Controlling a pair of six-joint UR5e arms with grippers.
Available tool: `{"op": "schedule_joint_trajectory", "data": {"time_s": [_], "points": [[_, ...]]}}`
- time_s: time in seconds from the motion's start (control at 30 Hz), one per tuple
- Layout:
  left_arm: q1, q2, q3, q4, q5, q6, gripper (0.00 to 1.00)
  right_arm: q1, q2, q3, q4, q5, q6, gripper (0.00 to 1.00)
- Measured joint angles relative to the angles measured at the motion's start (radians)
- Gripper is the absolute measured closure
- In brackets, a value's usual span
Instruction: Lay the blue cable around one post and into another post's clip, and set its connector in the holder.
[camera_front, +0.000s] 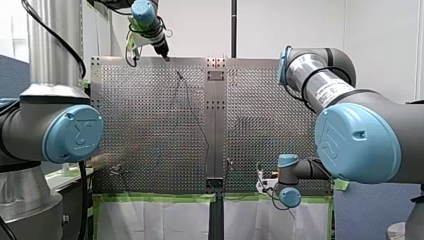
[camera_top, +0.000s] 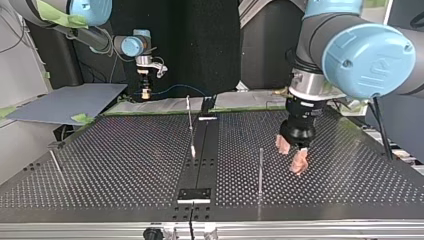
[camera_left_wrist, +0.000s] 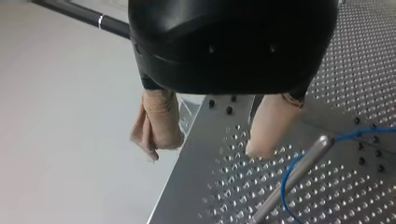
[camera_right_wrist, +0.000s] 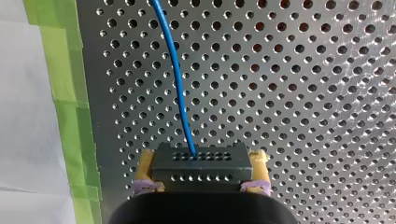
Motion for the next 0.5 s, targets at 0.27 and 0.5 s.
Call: {"op": "schedule_joint_trajectory", "data": {"time_s": [0.27, 0.5], "points": [[-0.022, 0.067, -0.061, 0.041, 0.016, 0.049, 0.00, 0.002, -0.002, 0.000, 0.007, 0.000, -0.003, 1.00], [-0.051, 0.127, -0.133, 0.112, 0.028, 0.059, 0.00, 0.009, -0.004, 0.000, 0.021, 0.000, -0.005, 1.00]]}}
